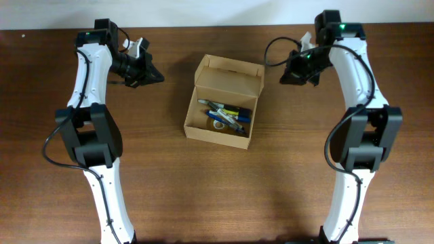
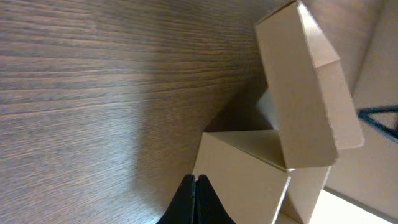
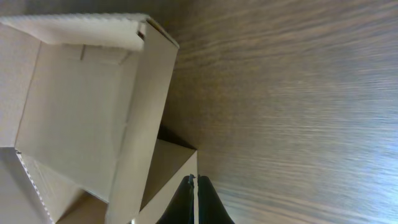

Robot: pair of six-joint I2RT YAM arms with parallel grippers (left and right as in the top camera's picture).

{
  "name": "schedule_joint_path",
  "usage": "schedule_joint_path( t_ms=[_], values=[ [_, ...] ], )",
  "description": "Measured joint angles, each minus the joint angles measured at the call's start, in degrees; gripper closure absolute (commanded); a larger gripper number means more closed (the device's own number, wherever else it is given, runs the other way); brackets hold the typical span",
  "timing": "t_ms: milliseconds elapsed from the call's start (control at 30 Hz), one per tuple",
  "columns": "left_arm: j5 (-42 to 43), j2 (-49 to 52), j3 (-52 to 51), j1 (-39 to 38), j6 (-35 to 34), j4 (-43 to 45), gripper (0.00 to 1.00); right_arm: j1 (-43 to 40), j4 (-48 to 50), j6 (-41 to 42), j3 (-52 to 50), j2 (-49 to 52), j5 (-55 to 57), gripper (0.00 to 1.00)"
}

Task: Pack container
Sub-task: 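Bring both grippers to the box's left and right sides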

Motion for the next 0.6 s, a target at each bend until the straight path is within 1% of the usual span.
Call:
schedule_joint_path(
  t_ms=[133, 200, 600],
  values=[
    [0.87, 0.0, 0.0, 0.0, 0.26, 0.02, 0.99, 0.44, 1.7, 0.31, -0.46, 1.95, -2.16, 0.96],
    [0.98, 0.0, 0.0, 0.0, 0.39, 0.02, 0.98, 0.96, 2.8, 0.68, -0.48, 2.54, -2.73, 0.96],
    [0.7, 0.0, 0.0, 0.0, 0.46, -0.07, 0.98, 7.34, 14.49, 1.51, -0.52, 3.48, -8.24, 0.96]
  ],
)
